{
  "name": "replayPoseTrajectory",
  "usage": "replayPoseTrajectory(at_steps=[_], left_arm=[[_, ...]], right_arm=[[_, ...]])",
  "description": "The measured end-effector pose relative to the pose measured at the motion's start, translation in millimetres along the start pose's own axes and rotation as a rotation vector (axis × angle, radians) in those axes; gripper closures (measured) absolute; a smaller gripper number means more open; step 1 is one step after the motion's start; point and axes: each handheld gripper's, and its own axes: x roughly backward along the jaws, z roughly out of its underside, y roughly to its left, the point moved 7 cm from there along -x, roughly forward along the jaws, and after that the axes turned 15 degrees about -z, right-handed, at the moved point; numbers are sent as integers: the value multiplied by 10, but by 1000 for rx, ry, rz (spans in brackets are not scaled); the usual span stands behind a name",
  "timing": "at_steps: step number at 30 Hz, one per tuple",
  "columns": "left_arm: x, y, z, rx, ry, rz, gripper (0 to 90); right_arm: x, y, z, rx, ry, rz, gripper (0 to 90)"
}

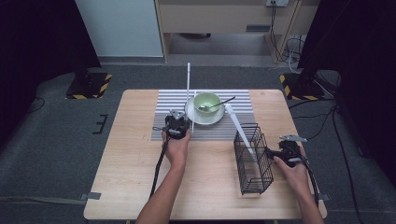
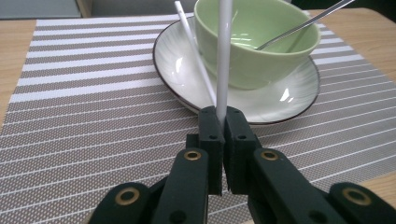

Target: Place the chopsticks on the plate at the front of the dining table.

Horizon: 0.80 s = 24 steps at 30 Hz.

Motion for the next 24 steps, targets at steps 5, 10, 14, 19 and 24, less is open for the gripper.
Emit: replayPoseTrajectory(at_steps=[5,10,14,19,24], left_arm=[[-41,14,17,9,10,-3,869],[-105,15,59,25,34,-4,868],[-132,8,76,25,40,-8,868],[-161,4,102,28,53,-11,868],[-174,2,111,28,58,-11,868]], right_arm=[[22,-11,17,4,2,-2,145],[22,-9,17,1,1,-2,145],[22,-9,18,2,1,-2,145],[24,-6,20,4,2,-5,146],[24,-3,21,5,2,-7,145]])
